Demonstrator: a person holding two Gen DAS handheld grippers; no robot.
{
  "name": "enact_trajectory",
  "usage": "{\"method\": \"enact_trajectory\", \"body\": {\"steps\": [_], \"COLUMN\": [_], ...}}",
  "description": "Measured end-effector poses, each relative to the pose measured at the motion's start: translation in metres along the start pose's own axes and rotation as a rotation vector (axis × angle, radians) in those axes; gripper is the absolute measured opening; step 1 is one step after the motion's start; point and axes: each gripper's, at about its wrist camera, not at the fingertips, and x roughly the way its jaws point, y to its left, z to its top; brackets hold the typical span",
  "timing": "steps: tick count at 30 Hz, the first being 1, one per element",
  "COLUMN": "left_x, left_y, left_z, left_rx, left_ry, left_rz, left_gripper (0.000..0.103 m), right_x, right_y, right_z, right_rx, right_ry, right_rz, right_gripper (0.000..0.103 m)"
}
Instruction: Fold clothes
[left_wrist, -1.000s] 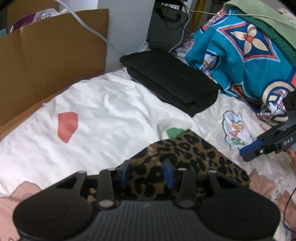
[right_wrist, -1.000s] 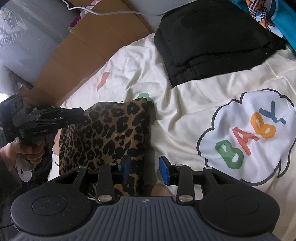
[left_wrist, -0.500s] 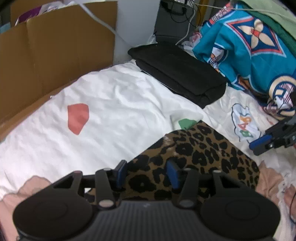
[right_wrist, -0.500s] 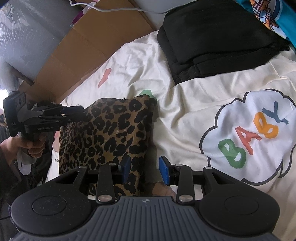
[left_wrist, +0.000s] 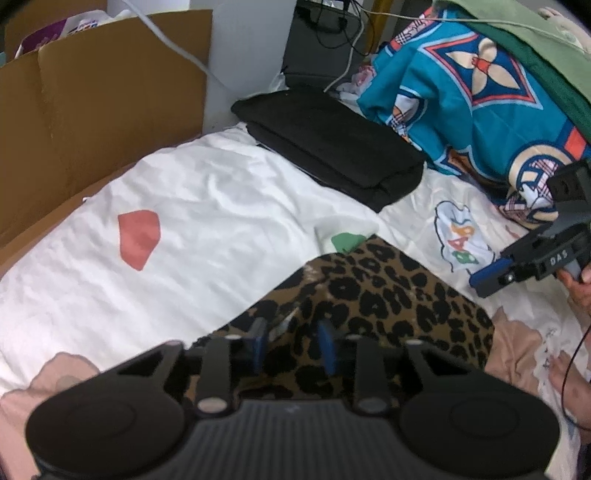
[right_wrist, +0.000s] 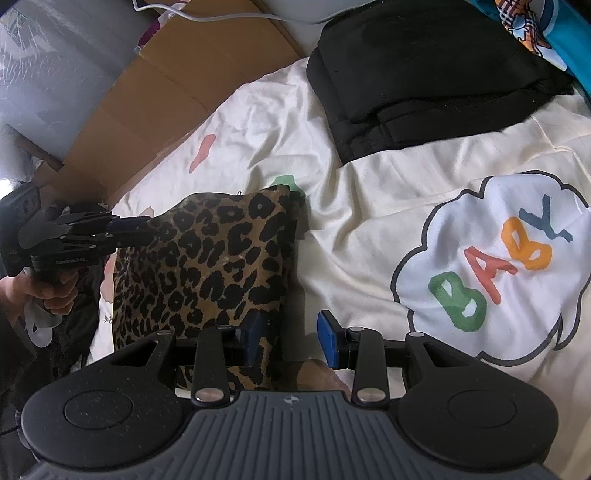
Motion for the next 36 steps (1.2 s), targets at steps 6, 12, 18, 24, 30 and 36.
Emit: {"method": "enact_trajectory", "body": {"steps": [6,12,18,24,30,36], "left_x": [-0.008,-0.004,-0.001,-0.001,0.003,0.005], "left_y": [-0.007,-0.006,0.000,0.007,0.009,0.001], "left_z": [-0.004,0.003,0.003,0.000,-0.006,-0.011], "left_rx": [0.080,0.077,0.045,-0.021,-0.059,0.034], "left_ry": [-0.075,-0.100,-0.101,-0.065,-0.045,-0.040], "left_rz": [0.032,0.095,0.083,0.029,-0.002,0.010], "left_gripper": [0.002,0.002,0.002,0.005,0.017,0.004], "right_x": [0.000,-0.005,-0.003,0.014,0.022,0.028], "right_y": [0.002,0.012,0.037,0.062,0.070,0.066], "right_z": [0.001,0.004,0.014,0.015,0.012,0.011], "right_rx": [-0.004,-0.018,-0.046,-0.089,-0.109,-0.088], "right_ry": [0.000,-0.023,-0.052,-0.023,-0.001,0.010], "right_rz": [0.005,0.035,0.094,0.121,0.119,0.105], "right_gripper": [0.038,0.038,0.038,0.038,0.038,0.038]}}
